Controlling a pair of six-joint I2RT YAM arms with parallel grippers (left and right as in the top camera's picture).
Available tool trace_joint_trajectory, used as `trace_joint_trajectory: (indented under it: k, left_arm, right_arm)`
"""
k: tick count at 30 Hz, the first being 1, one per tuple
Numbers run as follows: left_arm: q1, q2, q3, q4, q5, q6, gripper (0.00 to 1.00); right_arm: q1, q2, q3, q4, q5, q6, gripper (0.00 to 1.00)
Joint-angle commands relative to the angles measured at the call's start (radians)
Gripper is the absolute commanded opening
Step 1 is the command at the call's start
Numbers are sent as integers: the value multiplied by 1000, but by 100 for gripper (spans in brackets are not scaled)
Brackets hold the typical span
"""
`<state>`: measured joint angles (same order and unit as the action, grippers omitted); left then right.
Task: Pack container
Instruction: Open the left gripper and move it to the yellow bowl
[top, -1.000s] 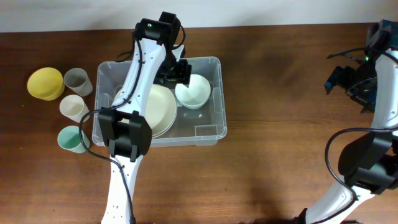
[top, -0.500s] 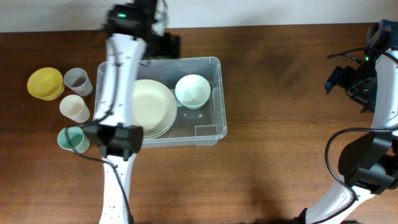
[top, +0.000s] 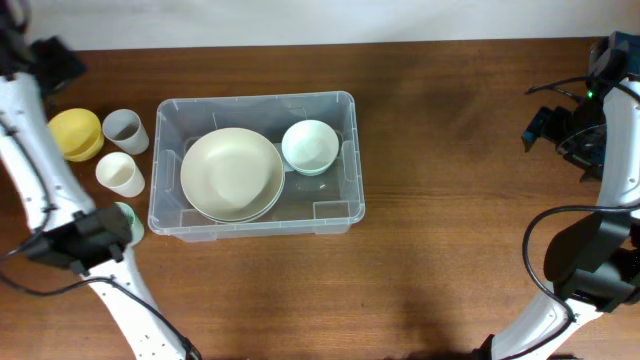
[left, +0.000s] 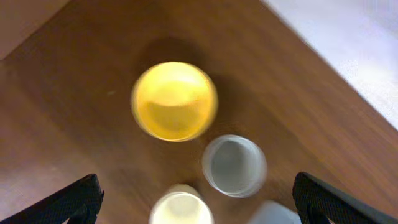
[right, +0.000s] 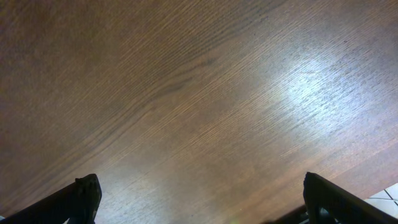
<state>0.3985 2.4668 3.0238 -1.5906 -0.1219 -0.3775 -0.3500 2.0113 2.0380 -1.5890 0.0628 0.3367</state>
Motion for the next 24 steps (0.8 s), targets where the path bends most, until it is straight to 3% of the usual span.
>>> trace_joint_trajectory:
  k: [1,6,24]
  left_arm:
    - [70,83,-1,-1,47,-42,99]
    - [130,185,-1,-9,111,-54,99]
    - [177,384,-2,-18,107,-101,99]
  right_arm:
    - [-4,-11,0,0,5,-4,99]
    - [-4,-11,0,0,5,-4,99]
    - [-4,-11,0,0,5,-4,99]
